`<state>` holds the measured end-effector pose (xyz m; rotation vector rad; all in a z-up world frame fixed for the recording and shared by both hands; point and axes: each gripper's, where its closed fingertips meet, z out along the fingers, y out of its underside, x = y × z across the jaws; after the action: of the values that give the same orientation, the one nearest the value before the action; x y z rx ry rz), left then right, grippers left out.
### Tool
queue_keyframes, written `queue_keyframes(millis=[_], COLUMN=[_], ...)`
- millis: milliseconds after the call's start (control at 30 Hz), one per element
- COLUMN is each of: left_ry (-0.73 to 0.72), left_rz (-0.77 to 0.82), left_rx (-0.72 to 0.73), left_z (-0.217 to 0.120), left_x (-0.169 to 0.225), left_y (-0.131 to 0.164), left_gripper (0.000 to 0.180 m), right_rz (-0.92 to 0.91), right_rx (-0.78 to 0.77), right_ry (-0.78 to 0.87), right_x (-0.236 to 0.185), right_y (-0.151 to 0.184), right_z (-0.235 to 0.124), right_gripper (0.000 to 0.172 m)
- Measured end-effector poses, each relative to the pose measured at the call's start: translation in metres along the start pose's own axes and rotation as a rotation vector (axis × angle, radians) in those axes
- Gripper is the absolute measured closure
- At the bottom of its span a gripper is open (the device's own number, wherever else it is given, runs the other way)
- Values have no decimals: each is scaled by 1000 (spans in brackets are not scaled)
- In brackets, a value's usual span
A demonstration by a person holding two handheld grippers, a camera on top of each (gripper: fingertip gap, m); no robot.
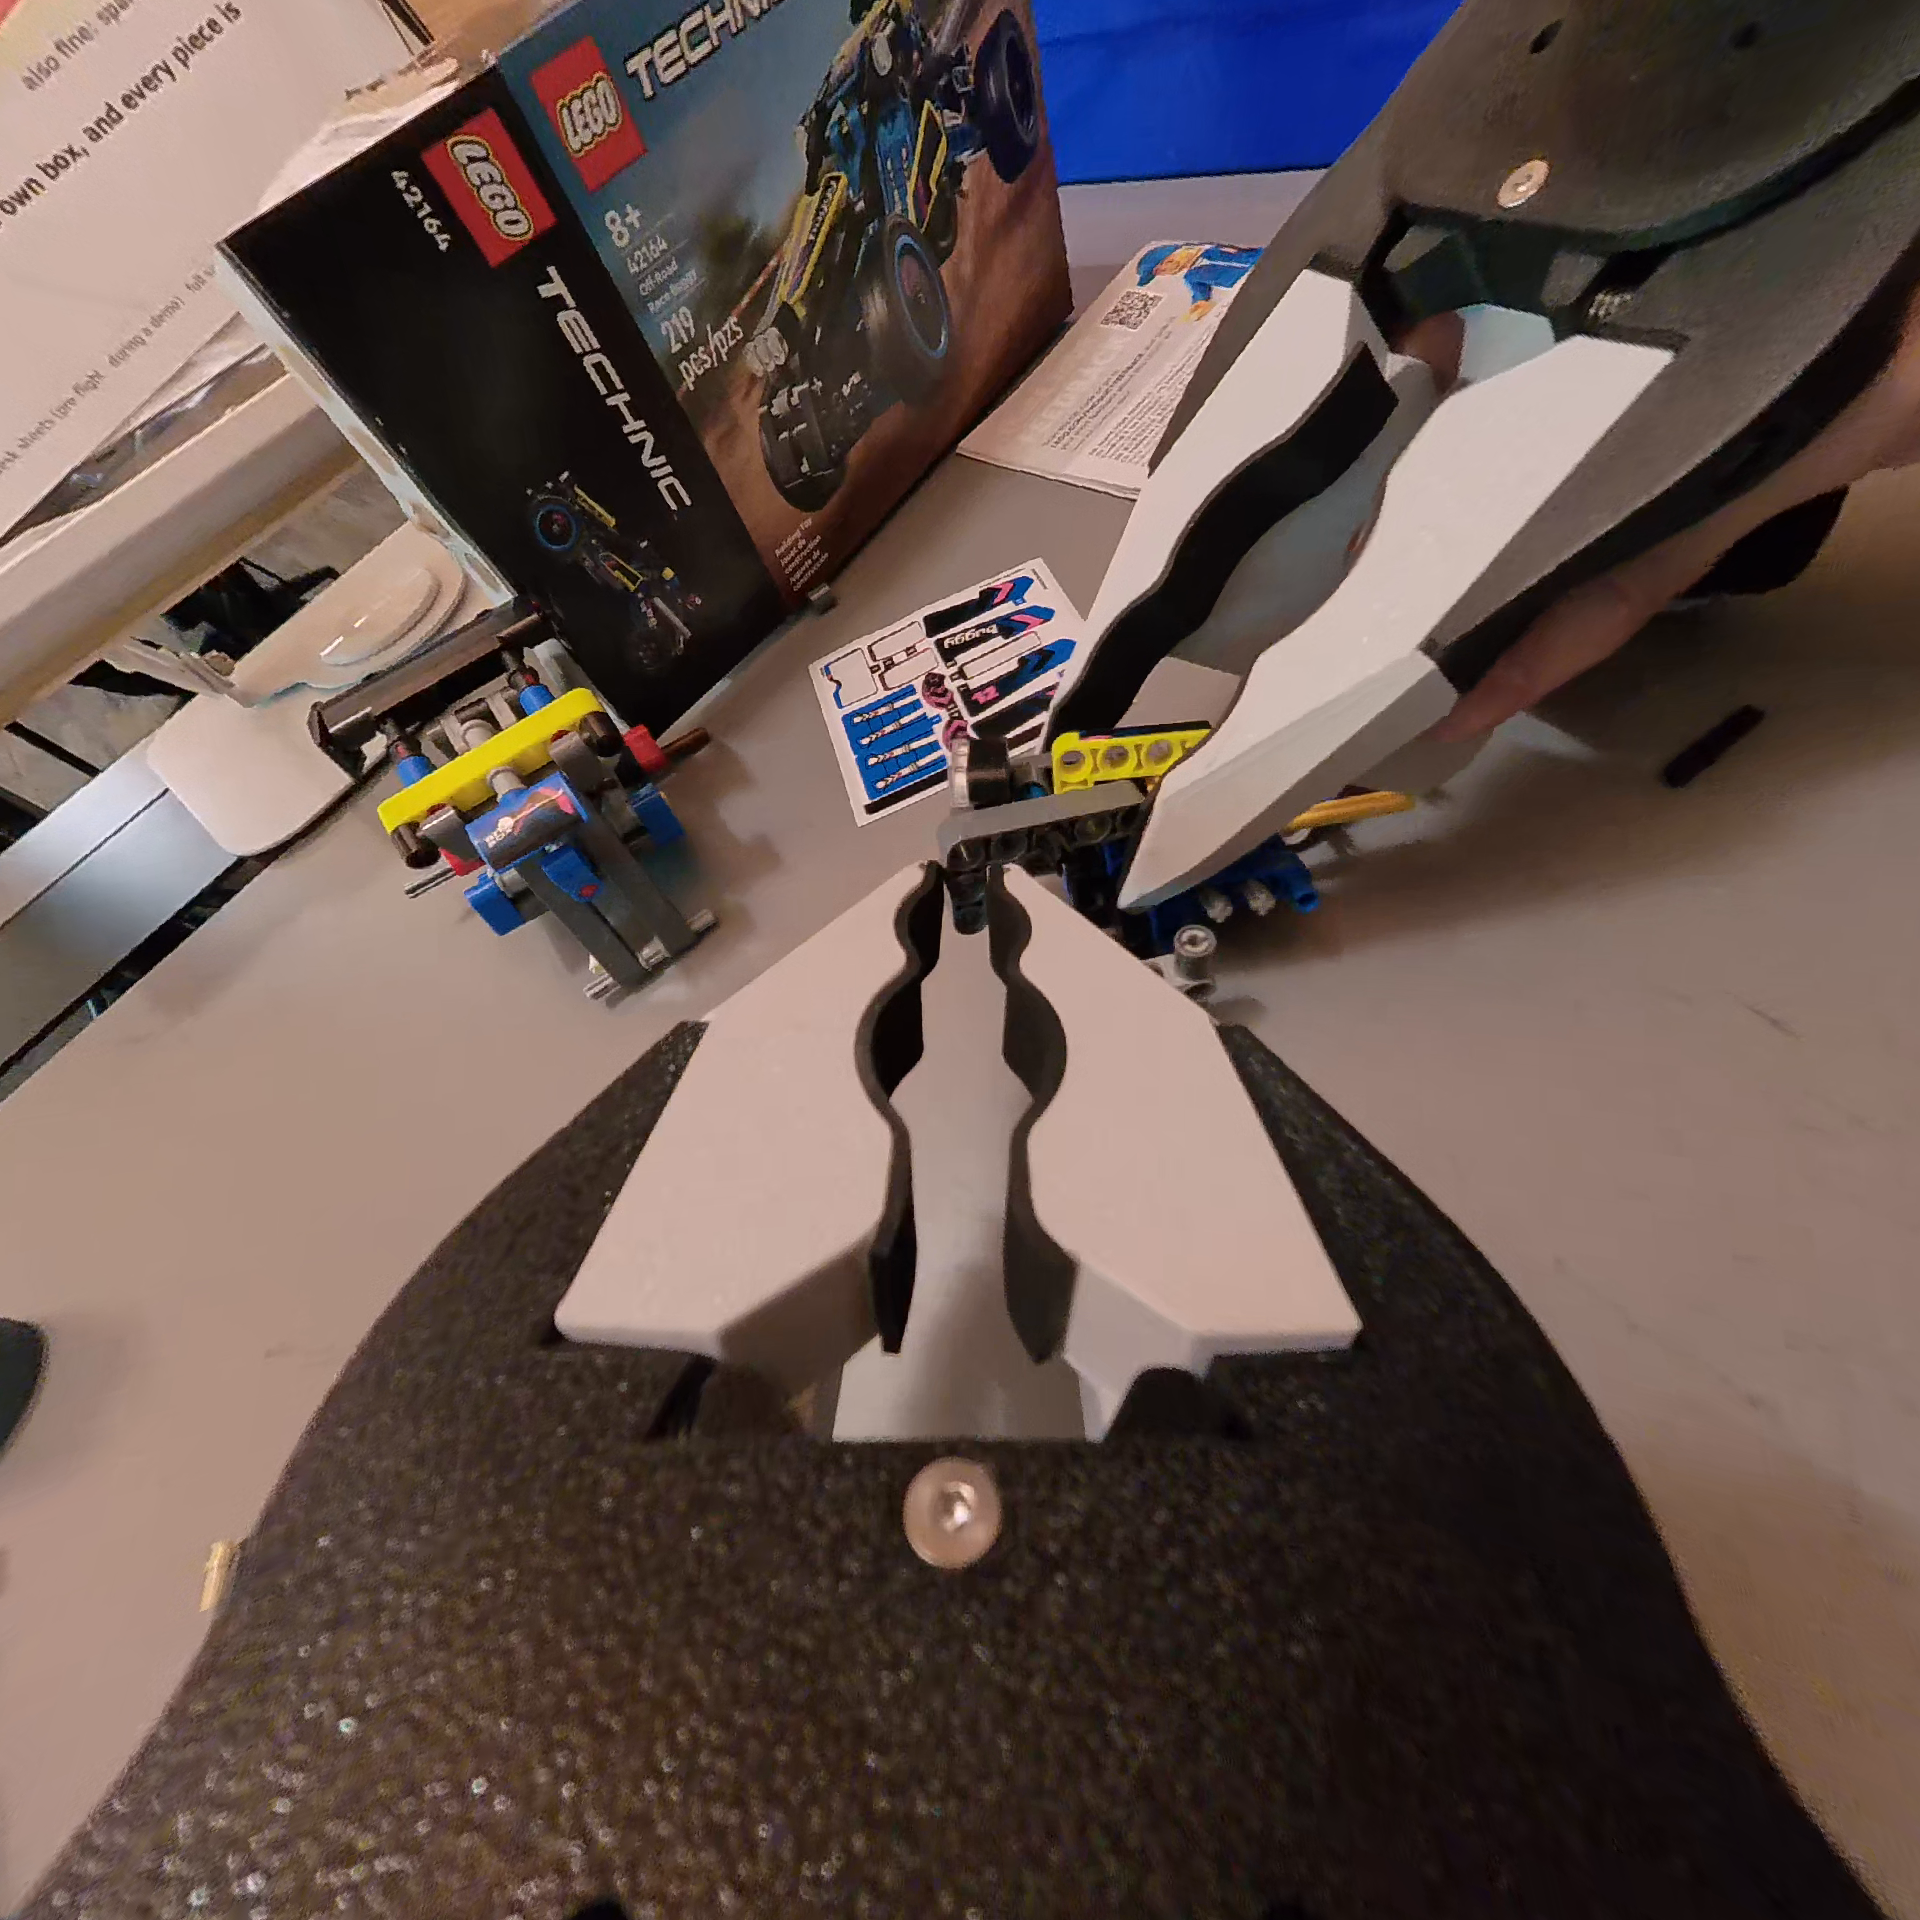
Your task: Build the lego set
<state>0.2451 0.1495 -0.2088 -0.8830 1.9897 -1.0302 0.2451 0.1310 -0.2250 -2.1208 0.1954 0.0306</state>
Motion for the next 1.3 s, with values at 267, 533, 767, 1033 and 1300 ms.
queue_keyframes(millis=[267,533,767,1033,1300], left_ry=[54,76,72,83,75], left_rz=[1,11,13,48,74], left_rx=[-6,-24,-18,-29,-8], left_z=[-3,-5,-7,-6,-6], left_x=[8,10,11,16,15], left_y=[1,6,5,7,4], left_gripper=[176,176,176,176,176], right_rz=[-3,19,61,107,80], right_rx=[-41,-41,-32,-1,-23], right_ry=[-65,-54,-30,-71,-29], right_x=[-9,-7,-6,-17,-13], right_y=[9,10,9,1,5], right_z=[-3,-3,-5,-14,-11], right_gripper=[129,121,111,101,109])
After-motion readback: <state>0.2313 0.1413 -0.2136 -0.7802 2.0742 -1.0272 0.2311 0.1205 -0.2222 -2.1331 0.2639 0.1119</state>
